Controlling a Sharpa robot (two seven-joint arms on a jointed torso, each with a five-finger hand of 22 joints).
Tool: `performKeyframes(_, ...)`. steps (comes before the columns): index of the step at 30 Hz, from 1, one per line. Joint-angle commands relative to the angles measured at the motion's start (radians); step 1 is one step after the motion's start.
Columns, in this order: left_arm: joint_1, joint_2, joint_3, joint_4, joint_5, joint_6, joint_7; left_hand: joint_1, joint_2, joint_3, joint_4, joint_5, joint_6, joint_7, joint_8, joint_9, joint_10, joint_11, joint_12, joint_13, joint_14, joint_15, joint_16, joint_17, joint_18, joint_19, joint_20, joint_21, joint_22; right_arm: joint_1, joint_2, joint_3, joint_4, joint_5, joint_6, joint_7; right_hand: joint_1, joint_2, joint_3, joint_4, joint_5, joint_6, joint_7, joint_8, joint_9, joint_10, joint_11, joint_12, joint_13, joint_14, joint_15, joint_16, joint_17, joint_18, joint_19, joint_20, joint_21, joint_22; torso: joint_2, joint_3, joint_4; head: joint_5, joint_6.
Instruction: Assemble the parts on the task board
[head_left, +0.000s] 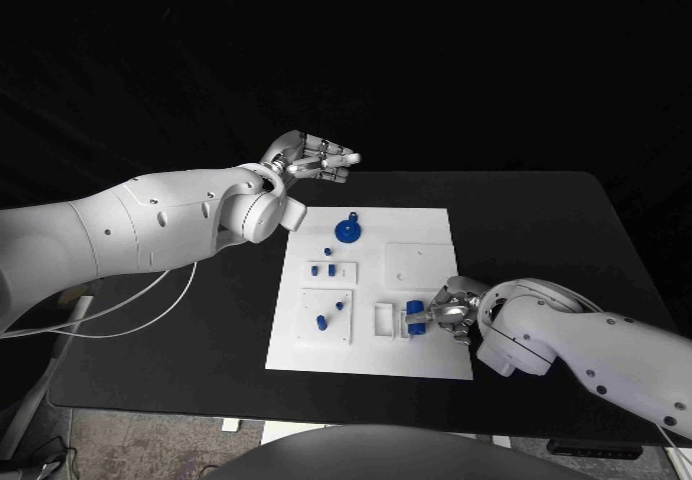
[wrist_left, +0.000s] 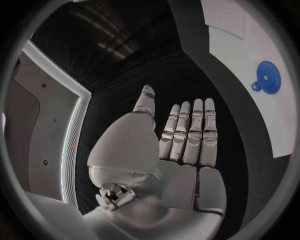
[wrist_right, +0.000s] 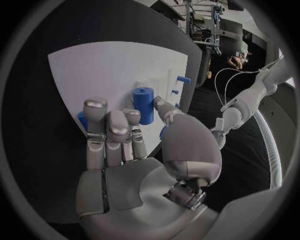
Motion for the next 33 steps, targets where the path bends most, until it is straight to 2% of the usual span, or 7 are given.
performKeyframes(1, 0.001, 0.001, 0.001, 0.002, 0.007, 0.013, 0.012, -0.008, 0.004, 0.001, -0.007, 0.004, 0.002, 0.008, 0.005, 0.000, -0.005, 0.003, 0.003, 0.001, 0.004, 0.000, -0.004, -0.001, 0.008, 0.004, 0.000, 0.005, -0.001, -0.002, -0.011, 0.003, 0.023, 0.016, -0.075, 0.000, 0.003, -0.012, 0.000, 0.006, 0.001, 0.010, 0.001, 0.003, 0.002, 0.005, -0.004, 0.004, -0.002, 0.006, -0.005, 0.003, -0.001, -0.017, 0.040, -0.002, 0.006, 0.078, 0.000, 0.0006, -0.0001, 0.001, 0.000)
performKeyframes(6, 0.001, 0.001, 0.001, 0.001, 0.007, 0.012, 0.012, -0.008, 0.004, 0.000, -0.008, 0.004, 0.002, 0.008, 0.005, 0.000, -0.006, 0.004, 0.003, 0.001, 0.002, 0.001, -0.005, -0.001, 0.007, 0.003, 0.000, 0.005, -0.003, 0.002, -0.021, 0.010, 0.053, 0.027, -0.090, 0.003, 0.006, -0.012, -0.004, 0.009, 0.005, 0.021, 0.000, 0.004, -0.024, 0.009, -0.005, 0.002, -0.003, 0.005, -0.005, 0.004, -0.003, -0.018, 0.039, -0.004, 0.011, 0.078, 0.000, 0.0002, 0.0000, 0.003, 0.000)
performKeyframes(14, 0.001, 0.001, 0.001, 0.002, 0.007, 0.013, 0.011, -0.007, 0.004, 0.000, -0.010, 0.005, 0.003, 0.008, 0.005, 0.000, -0.007, 0.004, 0.003, 0.001, 0.000, 0.002, -0.004, -0.001, 0.008, 0.003, 0.001, 0.005, -0.005, 0.006, -0.021, 0.014, 0.076, 0.037, -0.086, -0.001, 0.004, -0.013, -0.008, 0.011, 0.004, 0.027, -0.001, 0.003, -0.030, 0.008, -0.006, -0.001, -0.005, 0.006, -0.006, 0.003, -0.004, -0.019, 0.038, -0.004, 0.011, 0.078, 0.003, 0.0002, 0.0008, 0.004, -0.002)
performKeyframes(20, 0.001, 0.002, 0.001, 0.002, 0.007, 0.013, 0.011, -0.007, 0.004, 0.000, -0.010, 0.005, 0.003, 0.008, 0.005, 0.000, -0.007, 0.004, 0.003, 0.001, 0.000, 0.002, -0.004, -0.001, 0.008, 0.003, 0.001, 0.005, -0.005, 0.008, -0.006, 0.014, 0.071, 0.053, -0.036, -0.017, -0.003, -0.018, -0.017, 0.021, -0.011, 0.026, 0.000, 0.003, -0.035, 0.003, -0.004, -0.009, -0.010, 0.005, -0.005, 0.001, -0.006, -0.019, 0.036, -0.004, 0.009, 0.078, 0.002, -0.0008, 0.0007, 0.004, -0.005)
performKeyframes(26, 0.001, 0.003, 0.001, 0.003, 0.007, 0.014, 0.010, -0.008, 0.001, 0.001, -0.010, 0.005, 0.003, 0.008, 0.005, 0.000, -0.008, 0.004, 0.003, 0.001, -0.001, 0.002, -0.004, -0.001, 0.008, 0.003, 0.001, 0.007, -0.011, 0.010, 0.013, 0.007, 0.049, 0.059, 0.002, -0.032, 0.004, -0.021, -0.020, 0.029, -0.010, 0.026, 0.000, 0.003, -0.038, 0.001, -0.004, -0.013, -0.013, 0.004, -0.005, -0.001, -0.008, -0.019, 0.034, -0.003, 0.006, 0.077, 0.002, -0.0006, 0.0008, 0.006, -0.007)
performKeyframes(31, 0.002, 0.003, 0.001, 0.004, 0.007, 0.016, 0.009, -0.008, 0.001, 0.001, -0.010, 0.005, 0.003, 0.008, 0.005, 0.000, -0.008, 0.004, 0.003, 0.001, -0.001, 0.002, -0.004, -0.001, 0.008, 0.003, 0.001, 0.007, -0.011, 0.010, 0.030, -0.002, 0.035, 0.061, 0.010, -0.035, 0.004, -0.021, -0.022, 0.029, -0.009, 0.026, 0.000, 0.003, -0.038, 0.000, -0.004, -0.014, -0.014, 0.004, -0.005, -0.002, -0.008, -0.019, 0.034, -0.003, 0.006, 0.077, 0.003, -0.0010, 0.0000, 0.008, -0.008)
performKeyframes(33, 0.002, 0.003, 0.001, 0.004, 0.007, 0.017, 0.009, -0.008, 0.001, 0.001, -0.010, 0.005, 0.003, 0.008, 0.005, 0.000, -0.008, 0.004, 0.003, 0.001, -0.001, 0.002, -0.004, -0.001, 0.008, 0.003, 0.001, 0.007, -0.011, 0.010, 0.038, -0.004, 0.032, 0.061, 0.013, -0.036, 0.006, -0.021, -0.025, 0.031, -0.008, 0.026, 0.000, 0.003, -0.039, 0.000, -0.004, -0.014, -0.015, 0.004, -0.005, -0.002, -0.008, -0.019, 0.034, -0.003, 0.007, 0.077, 0.003, 0.0000, 0.0008, 0.009, -0.009)
